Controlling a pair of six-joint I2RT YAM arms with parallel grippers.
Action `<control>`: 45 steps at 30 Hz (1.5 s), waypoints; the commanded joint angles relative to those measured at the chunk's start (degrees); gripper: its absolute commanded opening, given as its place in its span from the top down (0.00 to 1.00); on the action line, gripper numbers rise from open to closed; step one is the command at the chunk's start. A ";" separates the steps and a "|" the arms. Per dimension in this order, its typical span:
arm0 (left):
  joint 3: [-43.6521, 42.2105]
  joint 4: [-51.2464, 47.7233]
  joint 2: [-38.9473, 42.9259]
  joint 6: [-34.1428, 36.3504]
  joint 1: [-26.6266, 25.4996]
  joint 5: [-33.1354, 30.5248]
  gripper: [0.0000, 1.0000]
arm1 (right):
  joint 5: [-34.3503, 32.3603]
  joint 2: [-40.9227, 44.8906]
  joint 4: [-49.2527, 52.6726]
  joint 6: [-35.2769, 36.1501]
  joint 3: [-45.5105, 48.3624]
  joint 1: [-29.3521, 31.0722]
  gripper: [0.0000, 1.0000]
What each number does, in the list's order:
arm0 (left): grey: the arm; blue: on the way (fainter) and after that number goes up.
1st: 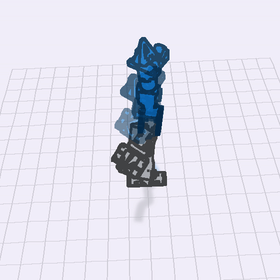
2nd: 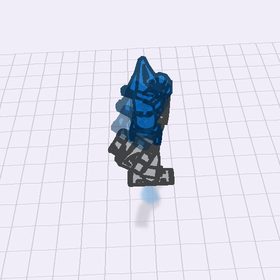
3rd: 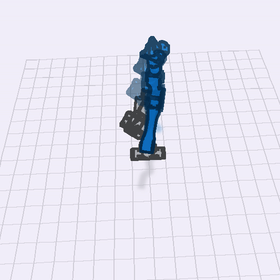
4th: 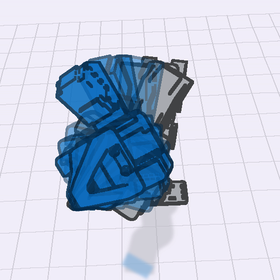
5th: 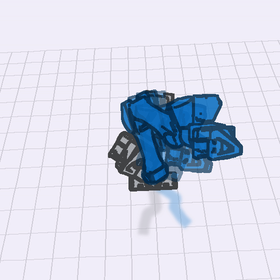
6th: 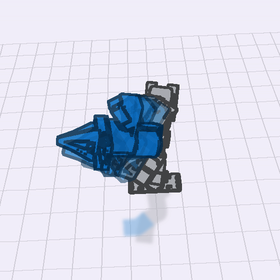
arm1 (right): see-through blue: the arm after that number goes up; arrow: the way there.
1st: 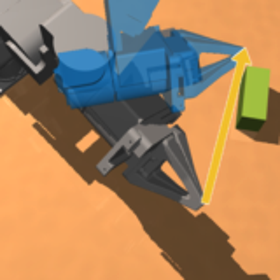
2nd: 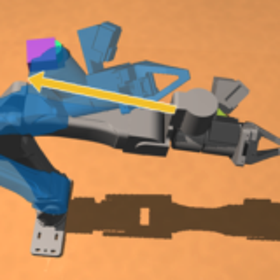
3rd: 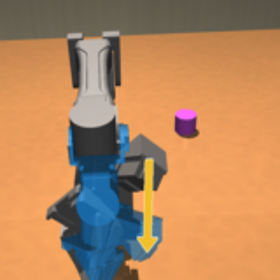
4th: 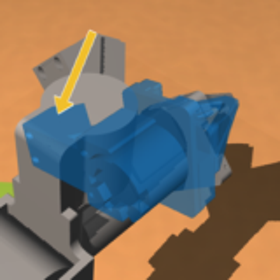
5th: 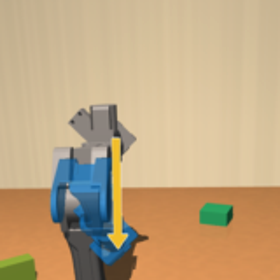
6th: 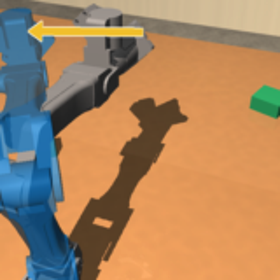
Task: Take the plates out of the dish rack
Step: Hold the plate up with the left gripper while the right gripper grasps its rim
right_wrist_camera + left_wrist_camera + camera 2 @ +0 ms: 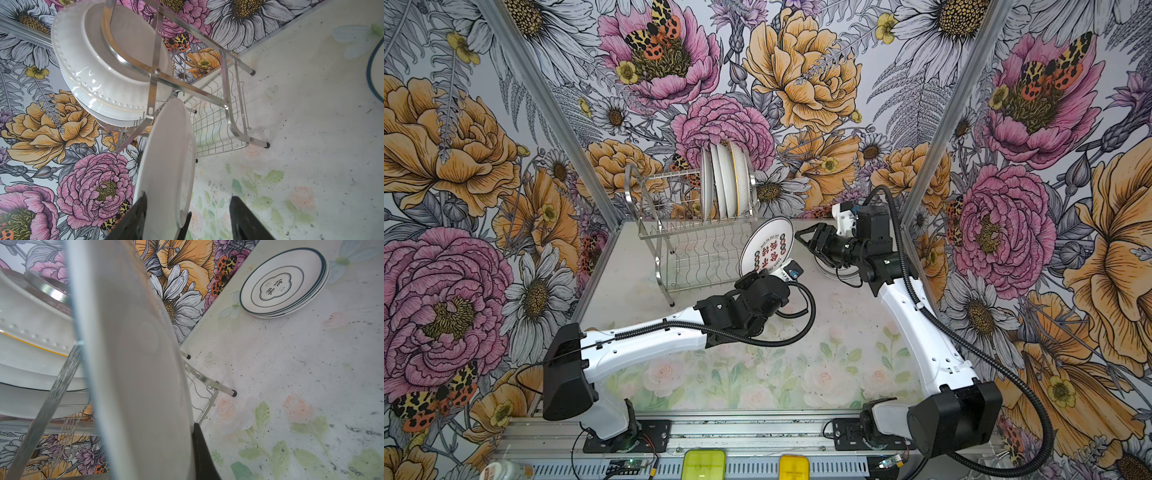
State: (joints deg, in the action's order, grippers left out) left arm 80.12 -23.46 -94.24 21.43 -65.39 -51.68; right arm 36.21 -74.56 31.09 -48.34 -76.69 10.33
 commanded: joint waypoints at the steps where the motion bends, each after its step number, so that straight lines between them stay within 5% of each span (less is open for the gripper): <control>1: 0.85 2.90 -0.82 2.08 -0.37 0.24 1.00 | -3.46 3.41 -0.28 1.96 -2.52 0.74 0.35; 12: 1.16 2.99 -0.28 2.14 0.08 1.56 1.00 | -1.73 1.55 0.46 2.09 -2.69 1.13 0.36; 31: 6.25 3.69 -4.49 6.76 0.17 0.46 1.00 | -6.41 -2.84 1.69 4.92 2.74 4.59 0.53; 45: 8.81 4.81 -7.70 8.11 0.10 -0.80 1.00 | -5.68 -1.75 1.34 4.85 3.72 4.36 0.85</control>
State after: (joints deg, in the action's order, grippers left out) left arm 85.56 -23.57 -102.67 31.14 -65.89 -51.66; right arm 29.08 -77.49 33.91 -46.96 -73.23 14.41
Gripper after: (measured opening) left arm 0.100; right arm 0.264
